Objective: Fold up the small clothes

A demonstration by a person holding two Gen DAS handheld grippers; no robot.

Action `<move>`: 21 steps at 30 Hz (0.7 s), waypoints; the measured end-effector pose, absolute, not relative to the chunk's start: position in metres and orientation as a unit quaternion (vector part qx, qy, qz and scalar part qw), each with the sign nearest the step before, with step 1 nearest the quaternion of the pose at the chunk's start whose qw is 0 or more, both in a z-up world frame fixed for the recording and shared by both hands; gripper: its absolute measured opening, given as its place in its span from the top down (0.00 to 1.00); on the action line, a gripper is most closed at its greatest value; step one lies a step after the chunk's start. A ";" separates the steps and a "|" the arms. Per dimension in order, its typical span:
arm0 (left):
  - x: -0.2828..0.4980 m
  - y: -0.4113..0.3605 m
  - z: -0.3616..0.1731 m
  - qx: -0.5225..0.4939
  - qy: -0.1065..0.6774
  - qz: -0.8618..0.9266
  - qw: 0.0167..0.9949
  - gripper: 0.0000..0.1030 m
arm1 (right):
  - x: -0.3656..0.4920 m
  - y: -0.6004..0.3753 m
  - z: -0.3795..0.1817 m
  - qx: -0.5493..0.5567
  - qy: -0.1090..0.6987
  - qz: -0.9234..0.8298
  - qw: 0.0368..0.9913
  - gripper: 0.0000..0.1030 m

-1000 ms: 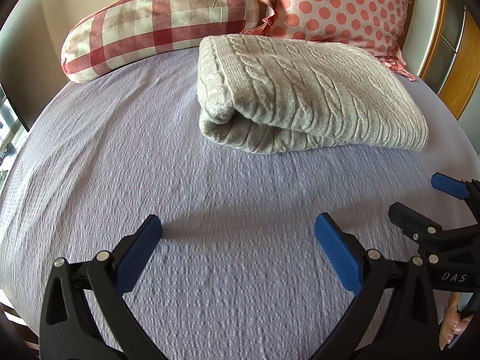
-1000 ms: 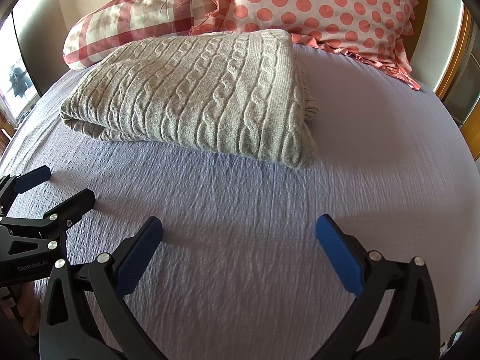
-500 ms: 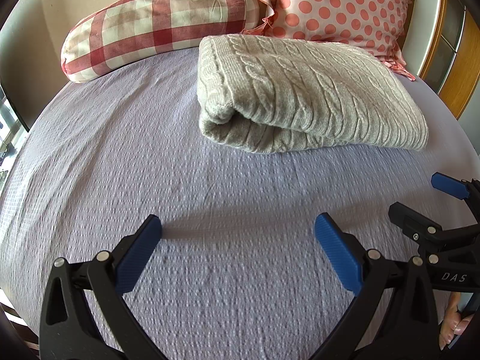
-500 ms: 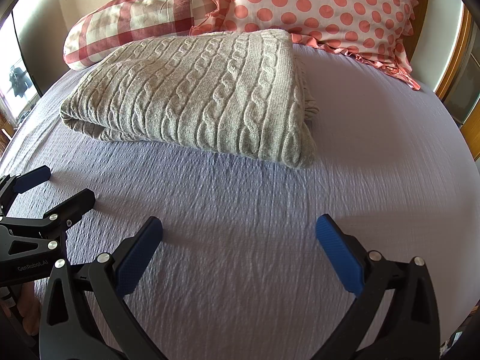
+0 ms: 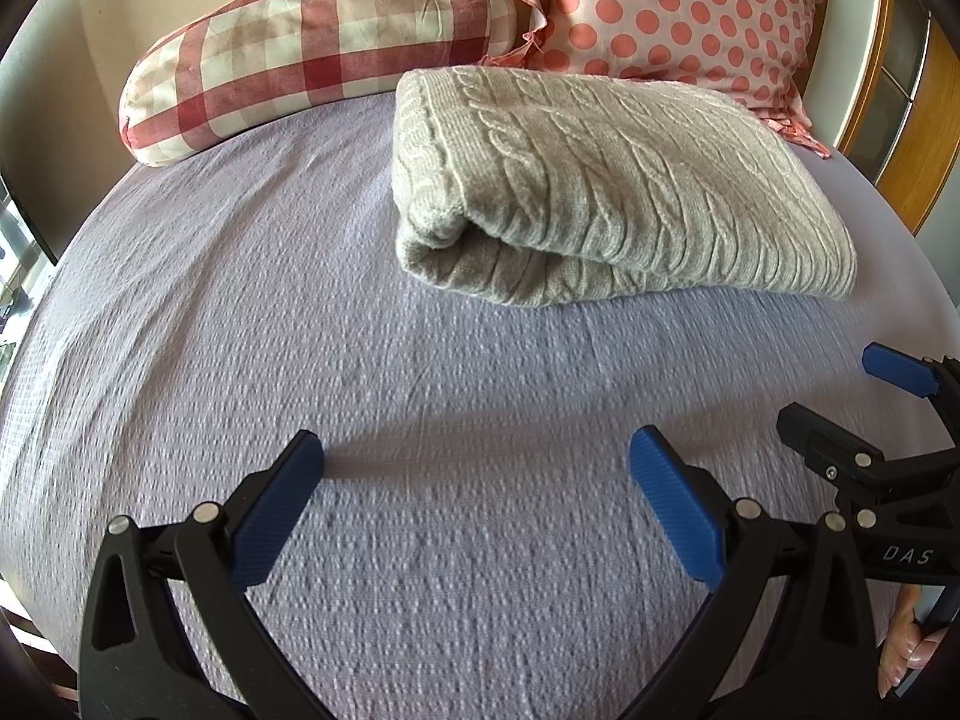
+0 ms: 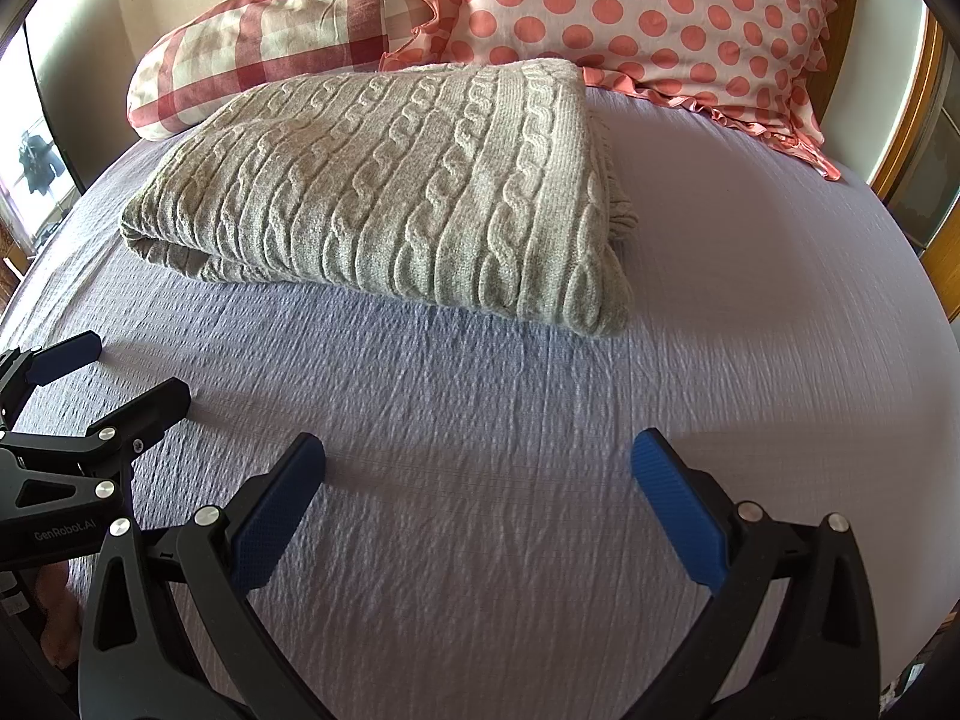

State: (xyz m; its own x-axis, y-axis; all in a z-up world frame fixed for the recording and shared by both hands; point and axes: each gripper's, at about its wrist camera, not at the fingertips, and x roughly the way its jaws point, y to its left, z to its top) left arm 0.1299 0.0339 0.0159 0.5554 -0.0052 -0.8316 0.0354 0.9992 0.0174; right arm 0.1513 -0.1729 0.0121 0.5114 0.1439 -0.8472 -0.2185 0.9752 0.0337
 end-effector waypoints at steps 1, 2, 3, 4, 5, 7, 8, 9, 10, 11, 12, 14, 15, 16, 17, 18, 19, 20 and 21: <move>0.130 0.034 0.016 0.016 0.473 -0.012 0.881 0.02 | 0.151 -0.173 0.012 -0.039 0.483 0.104 0.868 0.01; 0.130 0.034 0.016 0.016 0.473 -0.012 0.881 0.02 | 0.151 -0.173 0.012 -0.039 0.483 0.104 0.868 0.01; 0.131 0.034 0.016 0.017 0.475 -0.013 0.880 0.02 | 0.151 -0.173 0.012 -0.039 0.483 0.104 0.868 0.01; 0.131 0.034 0.016 0.017 0.476 -0.014 0.879 0.02 | 0.151 -0.173 0.012 -0.039 0.483 0.104 0.868 0.01; 0.131 0.035 0.016 0.017 0.477 -0.015 0.879 0.02 | 0.151 -0.173 0.012 -0.038 0.483 0.104 0.868 0.01; 0.131 0.035 0.017 0.017 0.477 -0.015 0.878 0.02 | 0.151 -0.173 0.012 -0.038 0.483 0.104 0.869 0.01; 0.131 0.035 0.017 0.017 0.477 -0.015 0.878 0.02 | 0.151 -0.173 0.012 -0.038 0.483 0.104 0.869 0.01; 0.131 0.035 0.017 0.017 0.478 -0.016 0.878 0.02 | 0.151 -0.173 0.012 -0.038 0.483 0.104 0.869 0.01; 0.131 0.035 0.017 0.018 0.478 -0.016 0.878 0.02 | 0.151 -0.173 0.012 -0.038 0.483 0.104 0.869 0.01; 0.131 0.035 0.017 0.018 0.479 -0.016 0.877 0.02 | 0.151 -0.173 0.012 -0.038 0.483 0.104 0.869 0.01; 0.131 0.034 0.017 0.018 0.479 -0.015 0.877 0.02 | 0.151 -0.173 0.012 -0.038 0.483 0.104 0.869 0.01; 0.131 0.034 0.017 0.018 0.481 -0.016 0.877 0.02 | 0.151 -0.173 0.012 -0.038 0.483 0.104 0.869 0.01; 0.131 0.034 0.017 0.018 0.482 -0.017 0.876 0.02 | 0.151 -0.173 0.012 -0.038 0.483 0.104 0.869 0.01; 0.131 0.034 0.017 0.019 0.483 -0.018 0.875 0.02 | 0.151 -0.173 0.012 -0.038 0.483 0.104 0.869 0.01; 0.131 0.034 0.016 0.019 0.483 -0.019 0.875 0.02 | 0.151 -0.173 0.012 -0.038 0.483 0.104 0.869 0.01; 0.131 0.035 0.017 0.020 0.484 -0.019 0.874 0.02 | 0.151 -0.173 0.012 -0.038 0.483 0.104 0.869 0.01; 0.131 0.035 0.017 0.021 0.486 -0.020 0.874 0.02 | 0.151 -0.173 0.012 -0.038 0.483 0.104 0.869 0.01; 0.131 0.035 0.017 0.021 0.486 -0.021 0.873 0.02 | 0.151 -0.173 0.012 -0.038 0.483 0.104 0.869 0.01; 0.131 0.035 0.017 0.022 0.487 -0.022 0.873 0.02 | 0.151 -0.173 0.012 -0.038 0.483 0.104 0.869 0.01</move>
